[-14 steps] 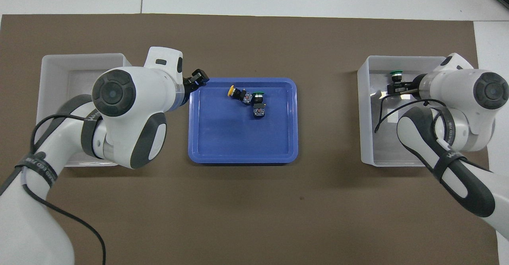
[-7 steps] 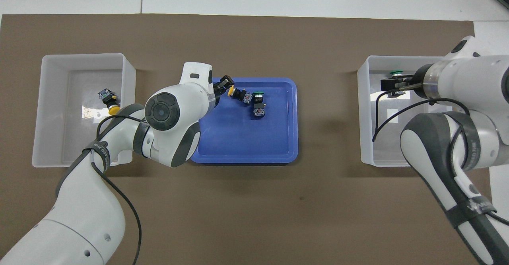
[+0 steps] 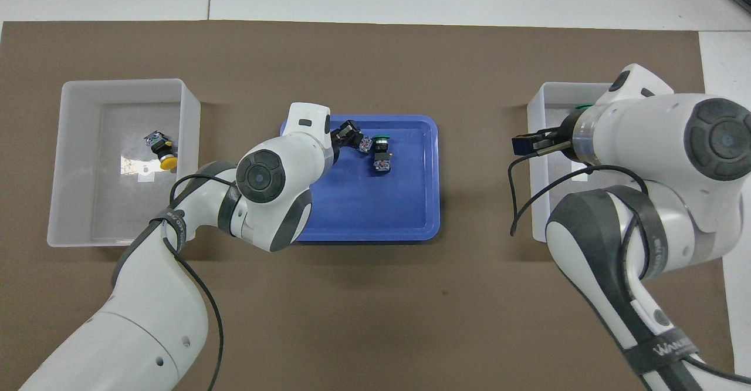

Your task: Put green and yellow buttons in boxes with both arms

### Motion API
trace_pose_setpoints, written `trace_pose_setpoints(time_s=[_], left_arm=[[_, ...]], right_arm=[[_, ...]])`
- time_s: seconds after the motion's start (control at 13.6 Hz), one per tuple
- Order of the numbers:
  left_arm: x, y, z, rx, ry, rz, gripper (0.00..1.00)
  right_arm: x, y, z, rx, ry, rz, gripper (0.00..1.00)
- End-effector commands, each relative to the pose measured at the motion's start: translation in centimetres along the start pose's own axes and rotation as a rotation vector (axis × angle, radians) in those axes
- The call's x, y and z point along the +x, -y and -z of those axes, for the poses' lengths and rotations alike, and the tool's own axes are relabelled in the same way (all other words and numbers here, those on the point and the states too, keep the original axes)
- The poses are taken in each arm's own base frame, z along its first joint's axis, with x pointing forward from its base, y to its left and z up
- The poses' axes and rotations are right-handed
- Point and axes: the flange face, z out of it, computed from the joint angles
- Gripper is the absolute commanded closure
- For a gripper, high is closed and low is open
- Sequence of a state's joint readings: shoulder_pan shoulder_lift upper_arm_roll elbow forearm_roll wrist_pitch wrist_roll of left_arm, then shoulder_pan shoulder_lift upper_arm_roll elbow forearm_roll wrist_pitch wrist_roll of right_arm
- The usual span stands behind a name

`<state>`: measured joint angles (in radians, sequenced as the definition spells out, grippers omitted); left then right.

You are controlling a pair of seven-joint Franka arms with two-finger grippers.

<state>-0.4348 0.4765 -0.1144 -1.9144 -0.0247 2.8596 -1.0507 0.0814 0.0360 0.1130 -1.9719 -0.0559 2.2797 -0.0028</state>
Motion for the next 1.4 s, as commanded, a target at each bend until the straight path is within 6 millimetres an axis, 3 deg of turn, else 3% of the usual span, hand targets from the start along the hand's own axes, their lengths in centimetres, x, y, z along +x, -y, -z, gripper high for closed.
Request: trace_pose_setpoints(time_s=[0.0,0.15,0.44,0.81,1.03,1.33], left_arm=[[-0.4,0.0,-0.3,-0.004,-0.011,0.001,0.33],[-0.5,0.1,-0.4,-0.002,-0.010,0.000,0.43],[-0.3,0.4,-0.4,0.002,-0.011,-0.009,0.71],[0.4,0.5,-0.3,0.004,-0.015,-0.008,1.00],[0.7,0.4,-0.2,0.003,-0.020,-0.007,1.00],[0.8,0.4,-0.1,0.004,-0.020,-0.017,1.00]], right_arm=[[-0.4,2.5,-1.0,0.026,0.011,0.016,0.00],[-0.2,5.0,-1.8,0.040,0.003,-0.016,0.00],[0.2,11.5,-4.3,0.089,-0.048,-0.116,0.00],[0.0,16.1,-7.5,0.137,-0.082,-0.195,0.00],[-0.1,17.9,-9.1,0.161,-0.095,-0.242,0.00],[0.0,17.9,-9.1,0.162,-0.095,-0.250,0.00]])
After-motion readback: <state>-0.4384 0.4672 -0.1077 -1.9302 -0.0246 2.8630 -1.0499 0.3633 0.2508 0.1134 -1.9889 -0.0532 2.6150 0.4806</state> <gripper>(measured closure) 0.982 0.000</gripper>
